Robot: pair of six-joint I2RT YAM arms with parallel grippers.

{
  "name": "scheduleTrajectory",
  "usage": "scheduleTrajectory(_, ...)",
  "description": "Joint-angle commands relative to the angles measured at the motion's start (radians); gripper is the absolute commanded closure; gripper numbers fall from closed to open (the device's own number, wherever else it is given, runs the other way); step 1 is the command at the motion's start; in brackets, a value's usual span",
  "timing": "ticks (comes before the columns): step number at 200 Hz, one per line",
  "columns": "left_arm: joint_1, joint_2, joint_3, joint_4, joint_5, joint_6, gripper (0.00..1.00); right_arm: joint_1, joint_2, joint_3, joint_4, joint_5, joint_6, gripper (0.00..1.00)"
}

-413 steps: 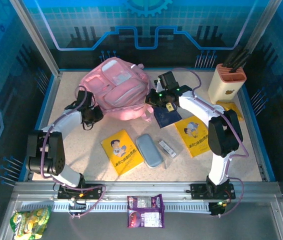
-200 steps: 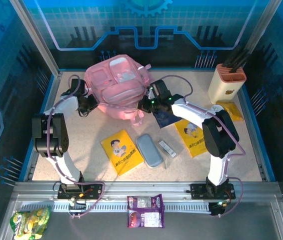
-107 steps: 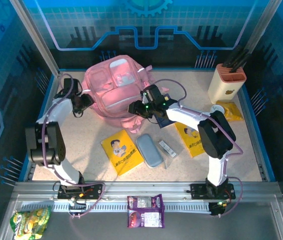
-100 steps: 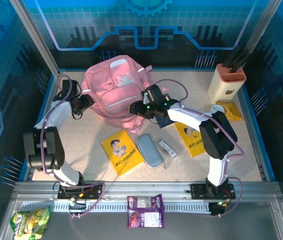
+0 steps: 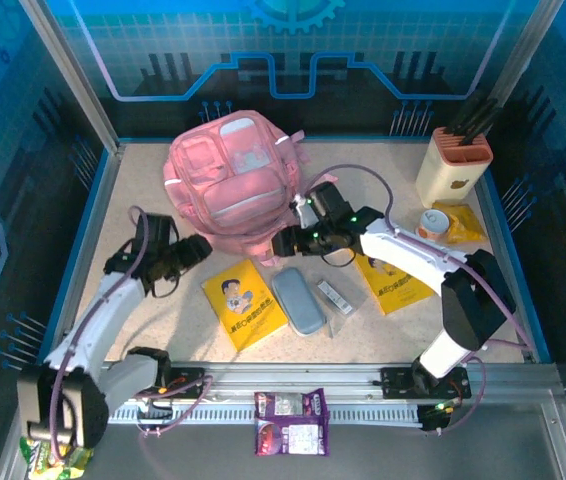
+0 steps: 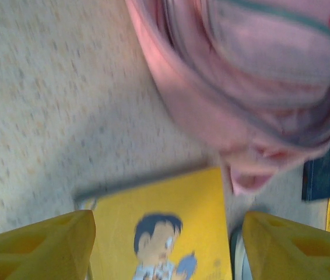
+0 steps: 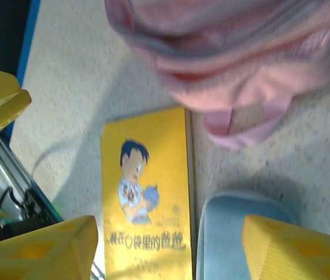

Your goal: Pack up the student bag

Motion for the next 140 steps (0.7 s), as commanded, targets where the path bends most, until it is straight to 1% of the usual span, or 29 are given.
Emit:
scheduleTrajectory(1, -0.074, -0.077, -0.058, -0.111, -0.033, -0.084, 0.31, 0.07, -0.034, -0.035, -0.111, 0.029, -0.063, 0.38)
scheduleTrajectory(9, -0.101, -0.1, -0.08, -0.124, -0.042, -0.108, 0.32, 0.1, -0.039, -0.046, -0.113, 0.048, -0.051, 0.41)
scheduleTrajectory(24, -0.147, -0.139, -0.126, -0.111, -0.024, -0.16, 0.32, 0.166, -0.031, -0.059, -0.109, 0.076, -0.041, 0.42)
scheduleTrajectory(41, -0.208, -0.16, -0.153, -0.127, -0.052, -0.21, 0.32, 0.233, -0.011, -0.052, -0.123, 0.123, -0.021, 0.44)
scheduleTrajectory(61, -0.269, -0.176, -0.202, -0.081, -0.062, -0.27, 0.32, 0.293, 0.011, -0.059, -0.111, 0.167, 0.013, 0.45)
scheduleTrajectory(74, -0.295, -0.158, -0.225, -0.047, -0.059, -0.299, 0.32, 0.328, 0.049, -0.044, -0.128, 0.211, 0.016, 0.44)
scheduleTrajectory(90, -0.325, -0.133, -0.237, -0.021, -0.074, -0.33, 0.32, 0.347, 0.096, -0.023, -0.144, 0.246, 0.019, 0.44)
scheduleTrajectory(115, -0.354, -0.129, -0.273, 0.057, -0.081, -0.366, 0.33, 0.362, 0.124, -0.022, -0.139, 0.293, 0.027, 0.42)
scheduleTrajectory(140, -0.357, -0.112, -0.276, 0.045, -0.099, -0.365, 0.33, 0.362, 0.165, -0.021, -0.15, 0.306, 0.022, 0.4)
